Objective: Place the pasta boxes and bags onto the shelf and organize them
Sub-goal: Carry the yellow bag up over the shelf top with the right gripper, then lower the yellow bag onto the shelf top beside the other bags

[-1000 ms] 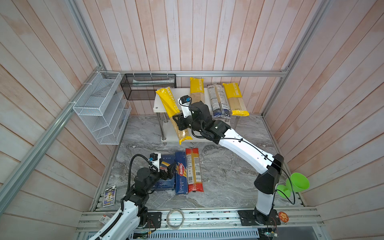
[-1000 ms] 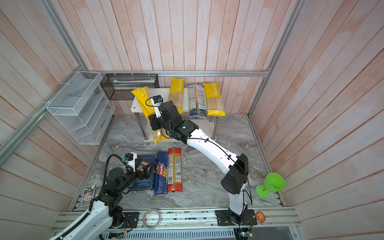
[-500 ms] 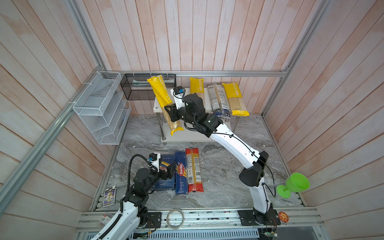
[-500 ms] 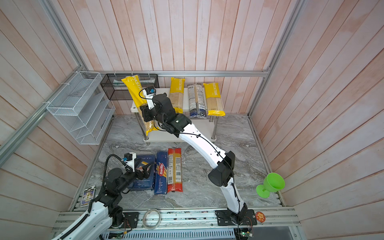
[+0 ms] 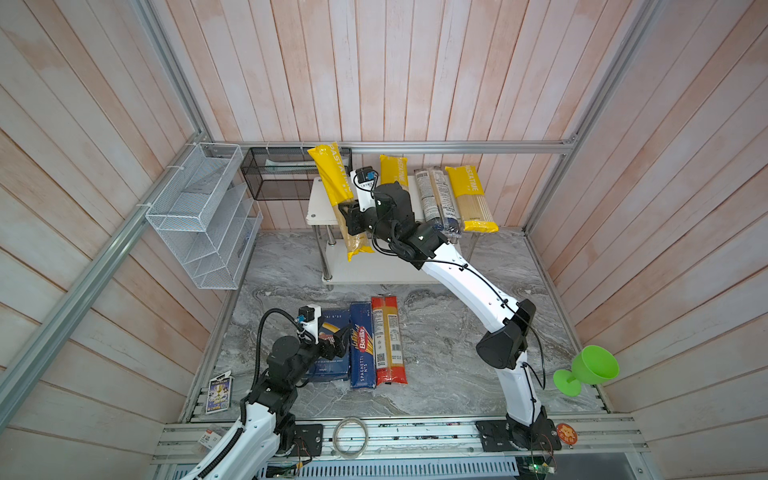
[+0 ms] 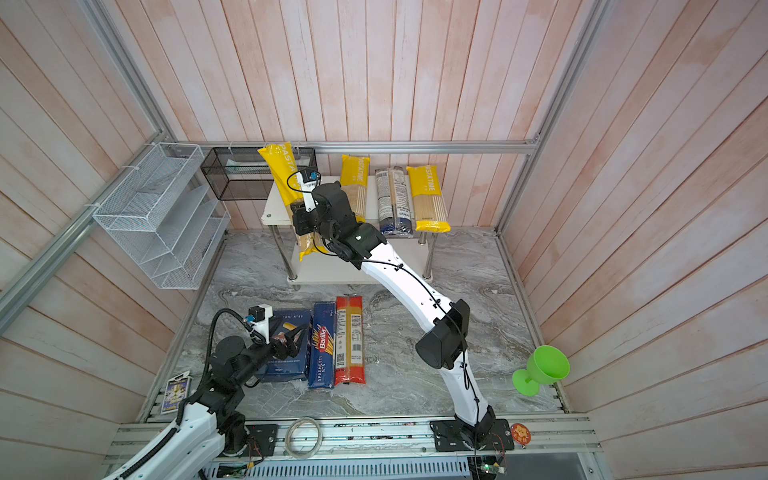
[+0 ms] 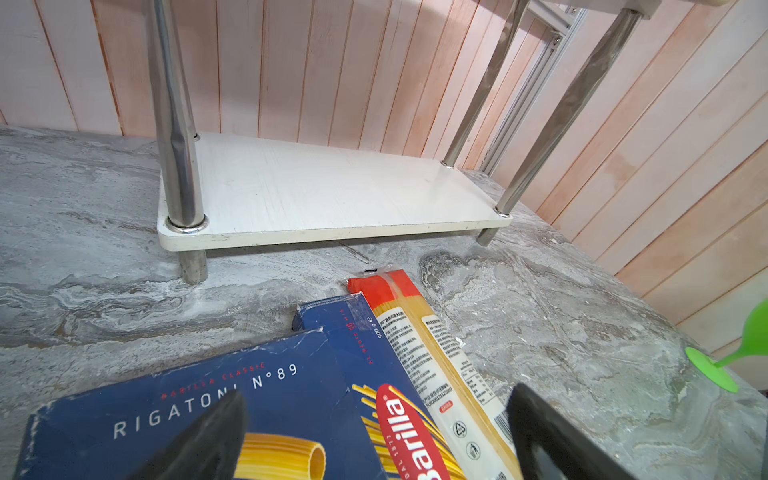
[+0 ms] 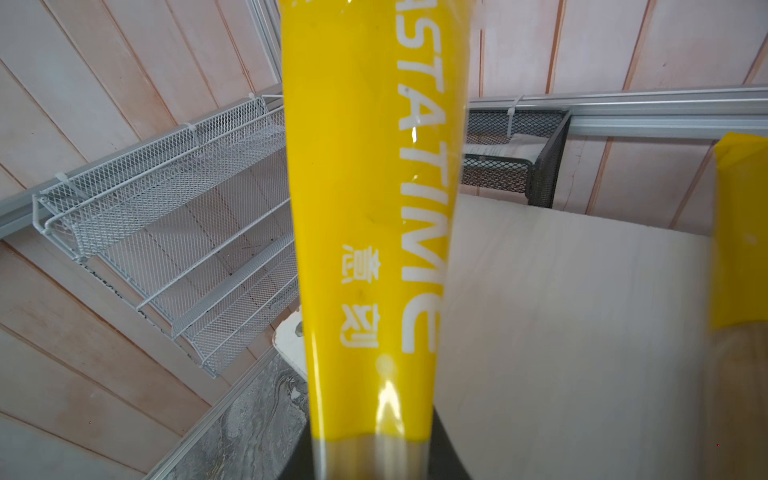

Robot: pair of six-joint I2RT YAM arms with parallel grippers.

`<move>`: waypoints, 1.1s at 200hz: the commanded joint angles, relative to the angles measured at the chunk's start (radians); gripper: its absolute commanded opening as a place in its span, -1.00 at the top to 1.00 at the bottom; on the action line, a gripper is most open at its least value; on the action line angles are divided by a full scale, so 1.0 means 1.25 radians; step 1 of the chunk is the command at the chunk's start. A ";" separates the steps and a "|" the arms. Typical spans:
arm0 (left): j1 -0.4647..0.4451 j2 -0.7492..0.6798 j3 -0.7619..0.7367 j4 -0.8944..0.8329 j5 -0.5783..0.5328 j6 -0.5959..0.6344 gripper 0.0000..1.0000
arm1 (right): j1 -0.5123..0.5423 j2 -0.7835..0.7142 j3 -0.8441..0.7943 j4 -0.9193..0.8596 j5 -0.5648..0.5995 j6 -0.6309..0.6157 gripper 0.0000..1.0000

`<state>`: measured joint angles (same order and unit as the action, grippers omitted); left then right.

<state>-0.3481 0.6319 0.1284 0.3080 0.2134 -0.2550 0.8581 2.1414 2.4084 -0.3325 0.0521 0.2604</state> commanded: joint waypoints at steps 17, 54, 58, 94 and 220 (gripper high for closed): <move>-0.003 0.007 0.001 0.014 0.017 0.009 -0.99 | -0.010 -0.004 0.058 0.177 0.031 0.017 0.72; -0.002 0.000 -0.002 0.013 0.015 0.007 -0.99 | -0.029 0.015 0.076 0.202 0.006 0.052 0.69; -0.002 -0.001 -0.001 0.013 0.014 0.007 -0.99 | -0.031 0.017 0.079 0.200 0.007 0.056 0.69; -0.002 0.000 0.000 0.013 0.011 0.007 -0.99 | -0.047 0.028 0.081 0.224 0.016 0.086 0.69; -0.002 -0.006 -0.002 0.009 0.000 0.004 -0.99 | -0.073 0.066 0.092 0.235 0.054 0.178 0.58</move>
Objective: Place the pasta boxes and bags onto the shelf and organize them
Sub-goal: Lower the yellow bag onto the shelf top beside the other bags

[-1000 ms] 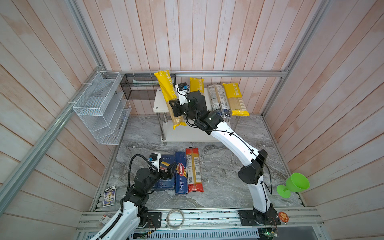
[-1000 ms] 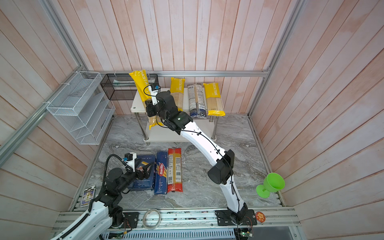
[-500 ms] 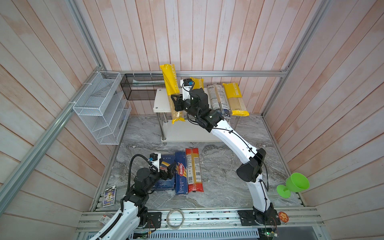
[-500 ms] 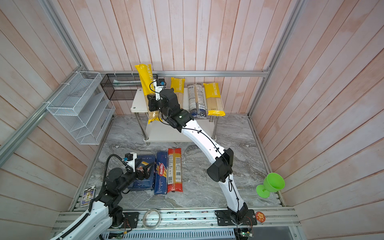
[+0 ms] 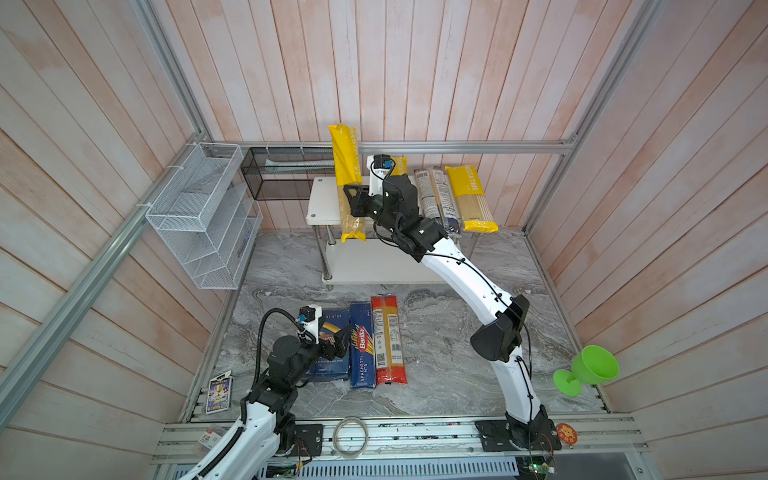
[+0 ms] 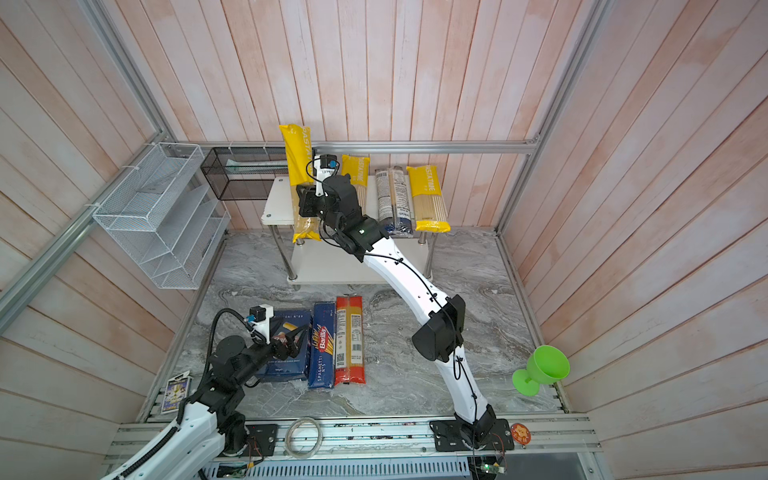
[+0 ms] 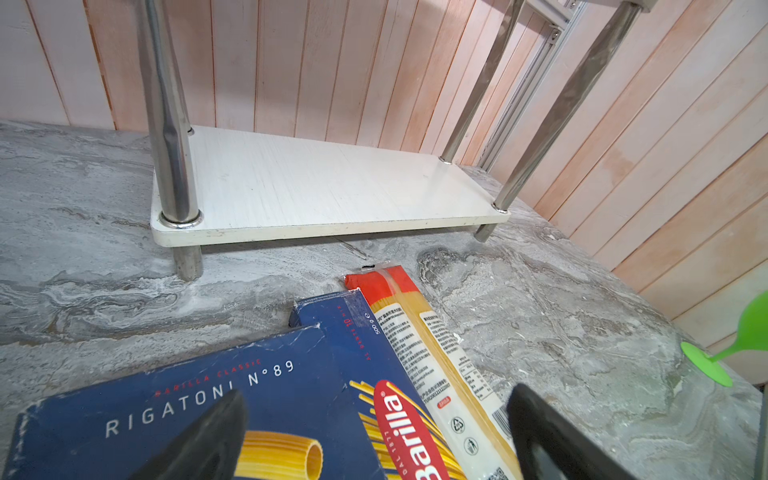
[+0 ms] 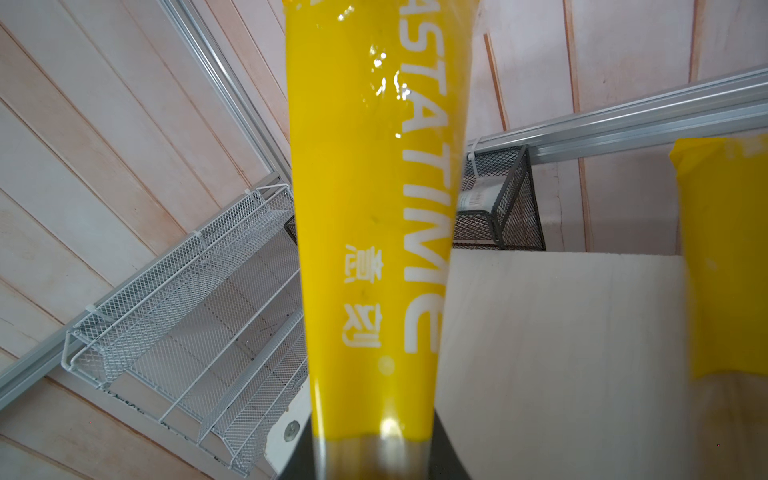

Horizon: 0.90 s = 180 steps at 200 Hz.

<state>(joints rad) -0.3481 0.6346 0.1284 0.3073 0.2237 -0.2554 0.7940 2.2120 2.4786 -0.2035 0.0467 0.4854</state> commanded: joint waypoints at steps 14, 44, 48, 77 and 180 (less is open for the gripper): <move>-0.002 -0.010 -0.003 0.008 -0.008 0.004 -0.99 | -0.023 0.008 0.029 0.134 0.065 0.001 0.58; -0.002 -0.008 -0.001 0.007 -0.012 0.002 -0.99 | -0.025 -0.009 -0.016 0.172 0.072 0.016 0.48; -0.002 -0.009 -0.001 0.007 -0.011 0.002 -0.99 | -0.024 -0.012 -0.024 0.179 0.073 0.017 0.45; -0.002 -0.013 -0.003 0.006 -0.011 0.001 -0.99 | -0.024 -0.026 -0.060 0.206 0.081 0.025 0.44; -0.002 -0.012 -0.003 0.006 -0.008 0.003 -0.99 | -0.024 -0.076 -0.170 0.306 0.133 0.034 0.34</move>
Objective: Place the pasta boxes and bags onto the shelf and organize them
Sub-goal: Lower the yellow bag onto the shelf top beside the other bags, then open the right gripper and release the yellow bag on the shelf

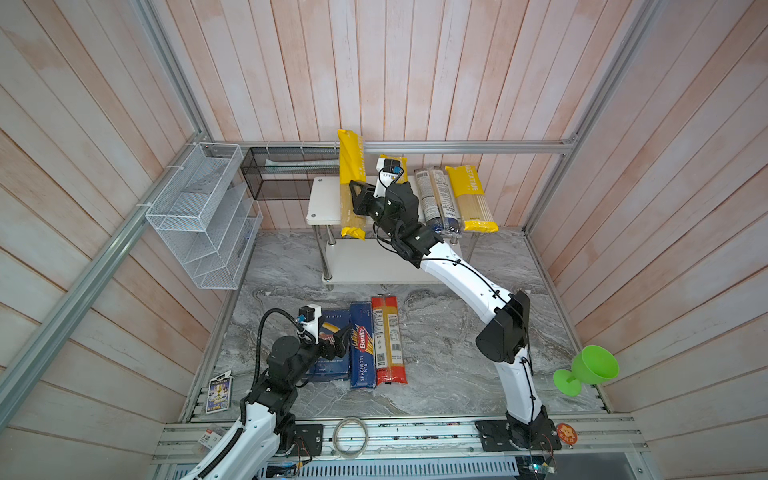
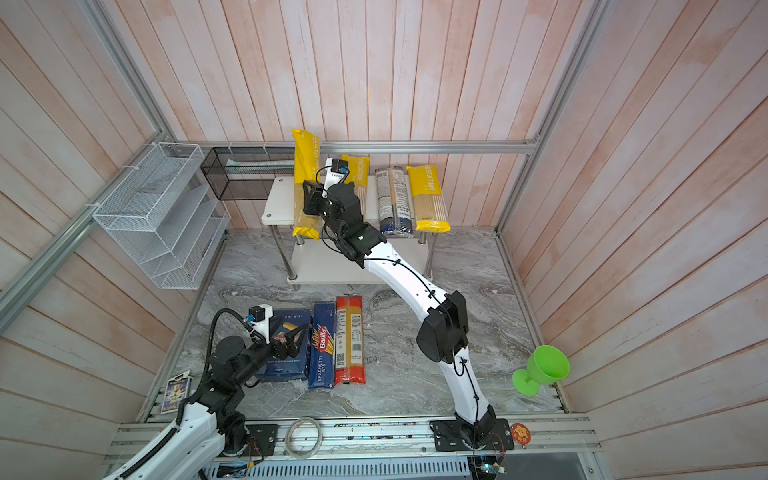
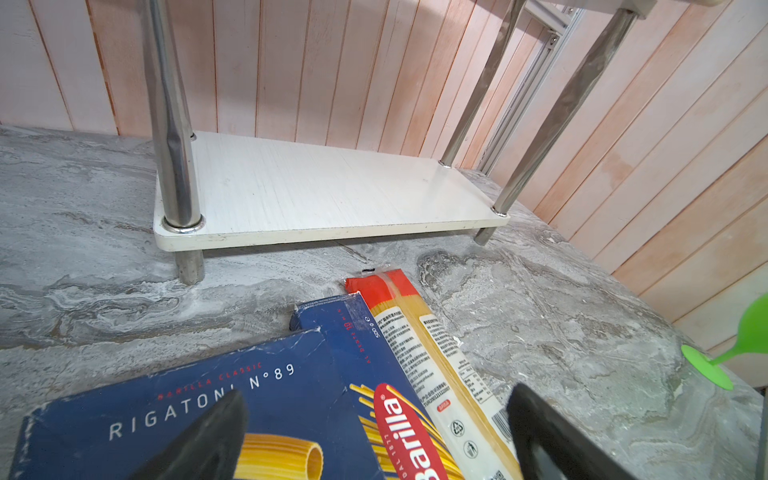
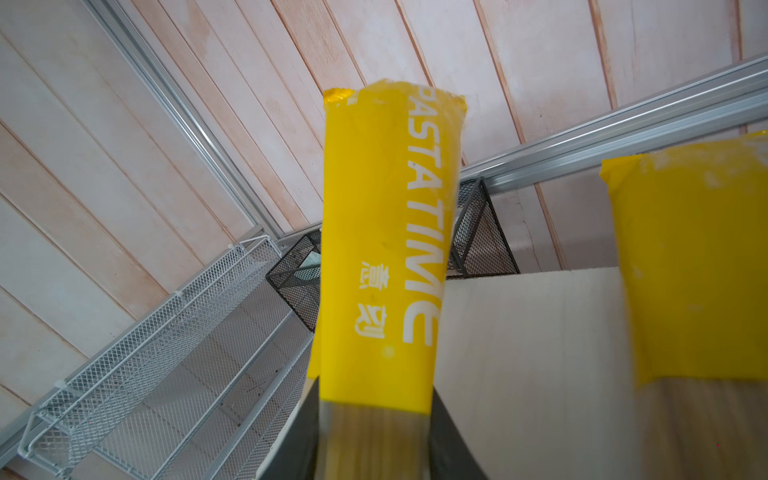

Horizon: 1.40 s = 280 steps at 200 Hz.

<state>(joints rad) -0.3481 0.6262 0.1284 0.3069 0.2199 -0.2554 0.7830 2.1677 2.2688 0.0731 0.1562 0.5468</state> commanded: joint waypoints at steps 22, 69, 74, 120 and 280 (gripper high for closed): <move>-0.003 -0.006 -0.004 0.006 -0.004 0.002 -0.99 | -0.017 -0.037 0.005 0.090 0.054 -0.020 0.19; -0.002 -0.006 -0.004 0.006 -0.005 0.001 -0.99 | -0.016 -0.031 0.047 0.056 0.035 -0.048 0.11; -0.002 -0.007 -0.004 0.006 -0.006 0.002 -0.99 | -0.016 -0.034 0.048 0.050 0.029 -0.055 0.11; -0.003 -0.006 -0.003 0.005 -0.005 0.003 -0.99 | 0.004 -0.111 0.047 -0.103 -0.120 -0.195 0.11; -0.003 -0.002 -0.003 0.006 -0.005 0.003 -0.99 | 0.147 -0.535 -0.612 -0.177 -0.274 -0.380 0.11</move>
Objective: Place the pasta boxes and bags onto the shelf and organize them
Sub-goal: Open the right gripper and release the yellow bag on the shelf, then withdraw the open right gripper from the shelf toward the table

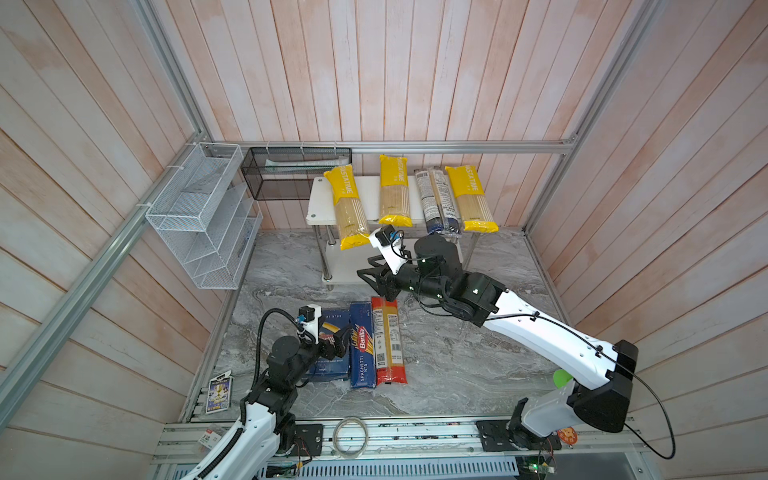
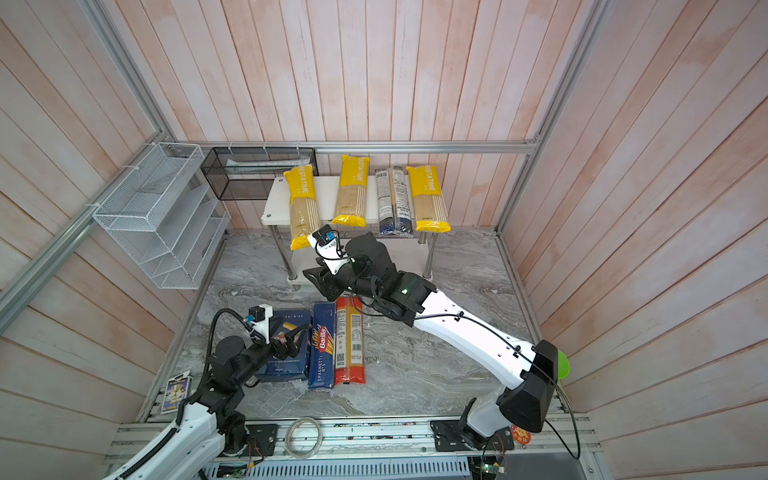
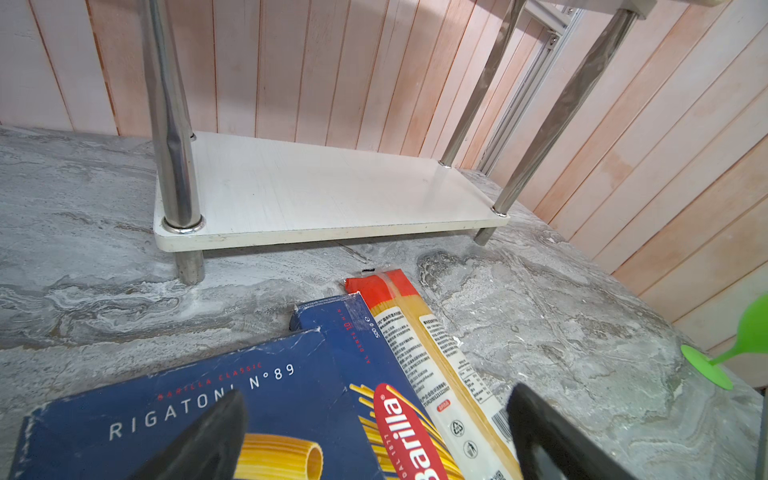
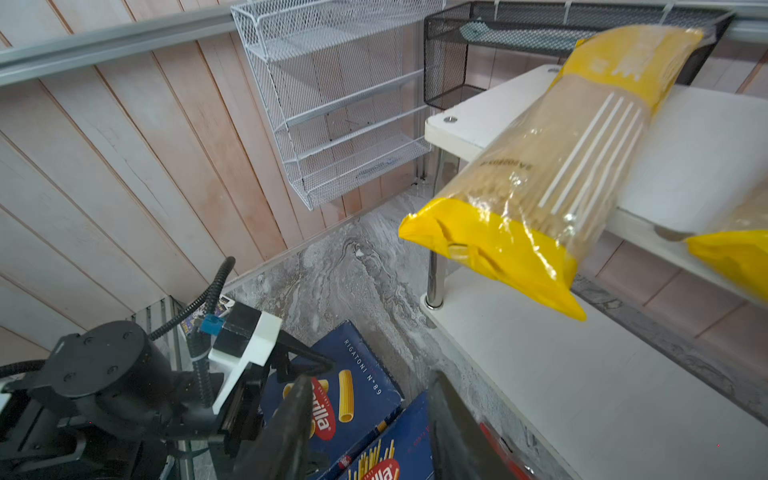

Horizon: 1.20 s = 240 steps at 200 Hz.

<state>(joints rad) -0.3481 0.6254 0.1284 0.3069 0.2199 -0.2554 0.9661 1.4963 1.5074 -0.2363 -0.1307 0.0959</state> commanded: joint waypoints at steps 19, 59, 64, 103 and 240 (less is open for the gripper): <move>-0.003 -0.001 -0.002 0.006 -0.004 0.003 -0.99 | -0.005 0.021 -0.001 0.101 -0.079 -0.032 0.11; -0.003 -0.004 -0.003 0.004 -0.006 0.002 -0.99 | -0.028 0.064 0.020 0.141 -0.109 -0.030 0.11; -0.003 -0.004 -0.003 0.004 -0.008 0.001 -0.99 | -0.030 0.069 0.022 0.144 -0.113 -0.028 0.11; -0.002 -0.006 -0.002 0.000 -0.020 -0.003 -0.99 | -0.048 0.097 0.023 0.189 -0.119 -0.020 0.11; -0.002 -0.014 -0.003 -0.005 -0.029 -0.006 -0.99 | -0.132 0.169 0.066 0.269 -0.140 0.032 0.11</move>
<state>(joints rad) -0.3481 0.6186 0.1284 0.3035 0.2008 -0.2562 0.8291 1.6924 1.5459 0.0731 -0.3141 0.1104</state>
